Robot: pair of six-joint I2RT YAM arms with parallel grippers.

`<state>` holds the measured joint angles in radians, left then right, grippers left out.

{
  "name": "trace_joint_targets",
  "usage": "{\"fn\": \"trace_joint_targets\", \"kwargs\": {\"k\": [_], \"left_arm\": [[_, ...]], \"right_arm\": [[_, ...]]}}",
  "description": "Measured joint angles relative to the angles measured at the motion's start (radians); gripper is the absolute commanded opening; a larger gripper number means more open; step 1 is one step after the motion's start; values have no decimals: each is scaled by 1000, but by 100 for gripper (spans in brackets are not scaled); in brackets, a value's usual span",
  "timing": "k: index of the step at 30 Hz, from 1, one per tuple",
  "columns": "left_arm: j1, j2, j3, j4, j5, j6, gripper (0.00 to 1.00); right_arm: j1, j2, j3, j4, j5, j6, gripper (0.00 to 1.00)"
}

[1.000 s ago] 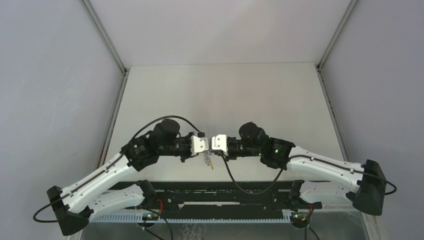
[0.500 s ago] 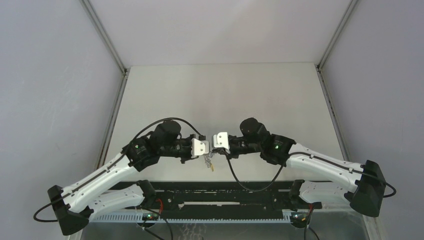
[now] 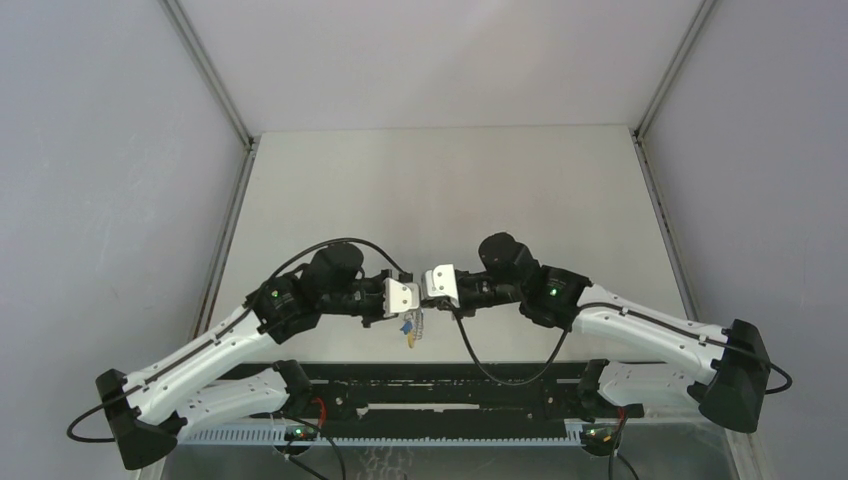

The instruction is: Put the keys on the keyring

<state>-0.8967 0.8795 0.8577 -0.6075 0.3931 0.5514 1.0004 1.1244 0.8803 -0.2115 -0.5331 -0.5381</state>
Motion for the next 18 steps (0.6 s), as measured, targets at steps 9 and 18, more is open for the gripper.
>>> {"fn": "trace_joint_targets", "kwargs": {"k": [9, 18], "left_arm": [[12, -39, -24, 18, -19, -43, 0], [19, -78, -26, 36, -8, -45, 0]], "right_arm": [[43, 8, 0, 26, 75, 6, 0], [47, 35, 22, 28, 153, 33, 0]]}}
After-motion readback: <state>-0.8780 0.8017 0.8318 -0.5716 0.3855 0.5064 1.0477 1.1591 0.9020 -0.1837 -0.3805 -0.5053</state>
